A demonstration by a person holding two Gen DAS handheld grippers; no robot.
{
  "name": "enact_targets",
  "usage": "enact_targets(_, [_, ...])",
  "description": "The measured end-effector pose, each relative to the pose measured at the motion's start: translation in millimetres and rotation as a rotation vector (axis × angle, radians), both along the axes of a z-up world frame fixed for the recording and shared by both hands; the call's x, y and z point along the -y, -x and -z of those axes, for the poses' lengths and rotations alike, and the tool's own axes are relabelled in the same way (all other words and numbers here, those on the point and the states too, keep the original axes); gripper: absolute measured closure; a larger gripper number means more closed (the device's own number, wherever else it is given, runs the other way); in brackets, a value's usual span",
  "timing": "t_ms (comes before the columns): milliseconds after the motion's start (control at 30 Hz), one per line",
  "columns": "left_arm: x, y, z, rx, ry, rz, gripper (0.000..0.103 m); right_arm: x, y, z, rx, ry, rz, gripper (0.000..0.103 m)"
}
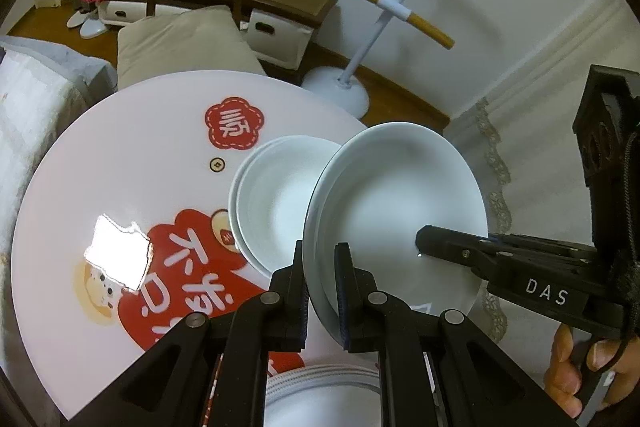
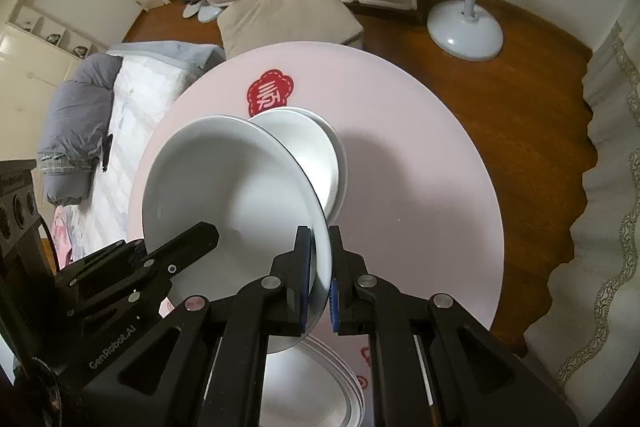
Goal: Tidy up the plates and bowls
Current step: 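Carry the wide white bowl with both grippers toward the bowl stack, then lower the wide white bowl onto the bowl stack with both grippers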
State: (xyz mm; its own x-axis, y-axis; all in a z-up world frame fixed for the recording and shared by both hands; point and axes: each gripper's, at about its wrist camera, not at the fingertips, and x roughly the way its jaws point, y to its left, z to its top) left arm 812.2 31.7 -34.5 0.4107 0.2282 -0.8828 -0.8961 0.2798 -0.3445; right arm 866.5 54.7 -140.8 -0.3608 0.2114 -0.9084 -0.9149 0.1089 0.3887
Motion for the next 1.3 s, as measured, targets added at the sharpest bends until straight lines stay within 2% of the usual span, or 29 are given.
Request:
enact_targets(533, [-39.9, -15.0, 35.5, -0.039, 0.071, -0.003, 0.095, -25.8, 0.9, 32.0, -0.008, 0.089, 0.036, 0.096])
enact_targets(1300, [-54.8, -12.7, 60.5, -0.045, 0.104, -0.009, 0.094, -37.2, 11.5, 38.6, 0.066, 0.115, 0.079, 0.091])
